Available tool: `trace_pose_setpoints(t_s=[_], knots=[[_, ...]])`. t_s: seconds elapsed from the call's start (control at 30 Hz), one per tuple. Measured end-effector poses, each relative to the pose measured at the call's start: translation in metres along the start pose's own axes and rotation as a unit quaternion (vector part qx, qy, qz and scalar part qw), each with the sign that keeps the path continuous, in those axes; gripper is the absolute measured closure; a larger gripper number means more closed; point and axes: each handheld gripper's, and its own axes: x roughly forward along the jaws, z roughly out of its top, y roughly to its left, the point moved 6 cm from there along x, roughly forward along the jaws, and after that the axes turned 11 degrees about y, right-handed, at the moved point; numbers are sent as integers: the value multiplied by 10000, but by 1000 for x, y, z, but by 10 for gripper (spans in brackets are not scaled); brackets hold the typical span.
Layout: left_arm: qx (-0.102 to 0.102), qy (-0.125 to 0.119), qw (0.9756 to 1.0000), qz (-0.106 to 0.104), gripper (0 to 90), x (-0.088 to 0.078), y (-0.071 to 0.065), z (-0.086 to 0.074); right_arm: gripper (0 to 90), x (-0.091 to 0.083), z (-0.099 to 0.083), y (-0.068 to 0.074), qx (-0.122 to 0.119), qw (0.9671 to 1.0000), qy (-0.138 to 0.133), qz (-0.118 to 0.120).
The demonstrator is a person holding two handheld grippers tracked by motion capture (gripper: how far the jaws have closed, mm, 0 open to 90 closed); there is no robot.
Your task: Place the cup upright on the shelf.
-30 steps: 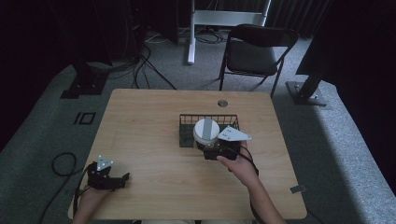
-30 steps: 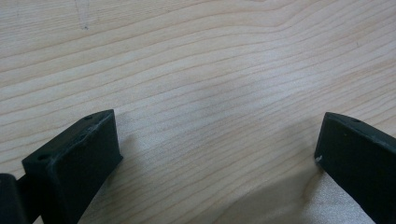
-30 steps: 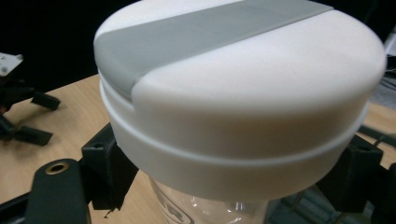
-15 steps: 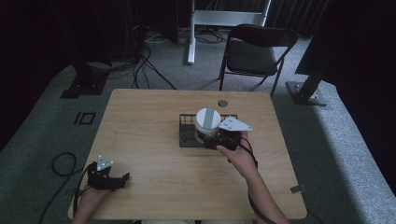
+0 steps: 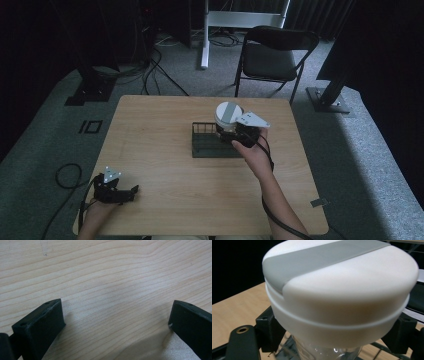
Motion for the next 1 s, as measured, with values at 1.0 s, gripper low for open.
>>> trace_pose_setpoints(t_s=[1.0], knots=[[-3, -1, 10000, -2, 2, 0, 0, 0, 182, 50, -33, -11, 653, 9923, 844, -632]])
